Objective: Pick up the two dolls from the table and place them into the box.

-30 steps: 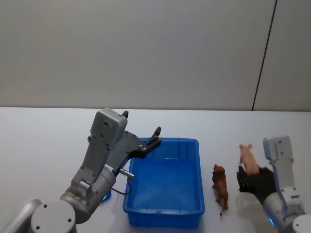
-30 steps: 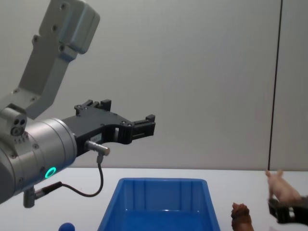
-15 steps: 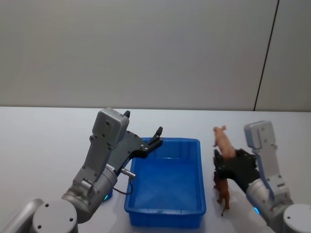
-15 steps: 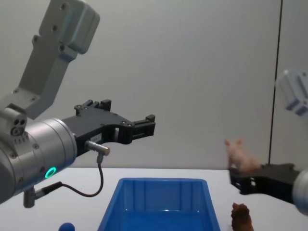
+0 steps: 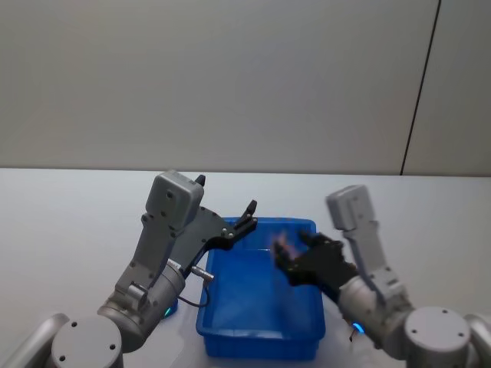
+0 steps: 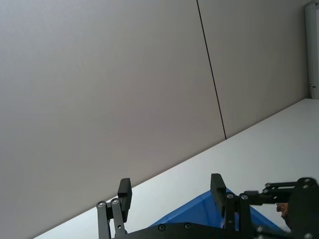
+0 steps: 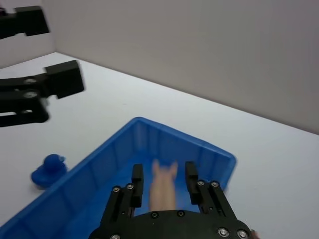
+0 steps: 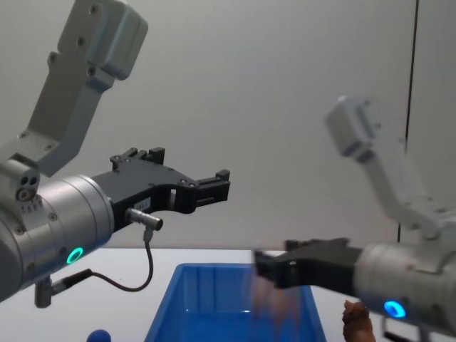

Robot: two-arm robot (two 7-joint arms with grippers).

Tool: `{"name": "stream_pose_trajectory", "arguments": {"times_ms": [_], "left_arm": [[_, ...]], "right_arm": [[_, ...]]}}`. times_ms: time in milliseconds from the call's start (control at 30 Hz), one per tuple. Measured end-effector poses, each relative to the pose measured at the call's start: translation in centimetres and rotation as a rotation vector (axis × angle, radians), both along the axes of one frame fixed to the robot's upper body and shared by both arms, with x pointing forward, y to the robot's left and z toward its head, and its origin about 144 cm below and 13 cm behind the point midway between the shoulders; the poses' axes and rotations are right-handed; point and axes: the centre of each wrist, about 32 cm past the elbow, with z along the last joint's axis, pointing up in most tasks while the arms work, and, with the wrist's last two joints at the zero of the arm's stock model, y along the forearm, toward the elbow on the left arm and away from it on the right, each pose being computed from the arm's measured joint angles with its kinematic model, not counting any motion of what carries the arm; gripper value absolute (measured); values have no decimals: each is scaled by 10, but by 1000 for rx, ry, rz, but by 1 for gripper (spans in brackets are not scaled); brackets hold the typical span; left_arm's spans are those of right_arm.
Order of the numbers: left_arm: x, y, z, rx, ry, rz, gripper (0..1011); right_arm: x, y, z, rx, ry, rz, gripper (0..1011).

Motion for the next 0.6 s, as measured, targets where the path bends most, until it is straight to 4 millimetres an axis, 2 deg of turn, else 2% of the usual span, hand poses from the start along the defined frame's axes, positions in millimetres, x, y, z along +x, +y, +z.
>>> {"name": "stream_pose_trajectory", "arguments": {"times_ms": [100, 133, 200, 267, 333, 500, 600], "left_arm": [[0, 0, 0, 0, 0, 0, 1002], [0, 0, 0, 0, 0, 0, 1001], [0, 0, 0, 0, 0, 0, 1002], [0, 0, 0, 0, 0, 0, 1001], [0, 0, 0, 0, 0, 0, 1001], [0, 0, 0, 0, 0, 0, 1001], [0, 0, 0, 0, 0, 0, 1001]], "right_arm": [[4, 8, -1, 2, 20, 37, 546], [5, 11, -1, 3, 24, 44, 605], [7, 14, -1, 4, 31, 56, 636], [9, 19, -2, 4, 44, 65, 748], [10, 22, -3, 4, 53, 69, 777], [12, 27, -3, -1, 66, 49, 939], [11, 28, -3, -7, 69, 25, 985]]}}
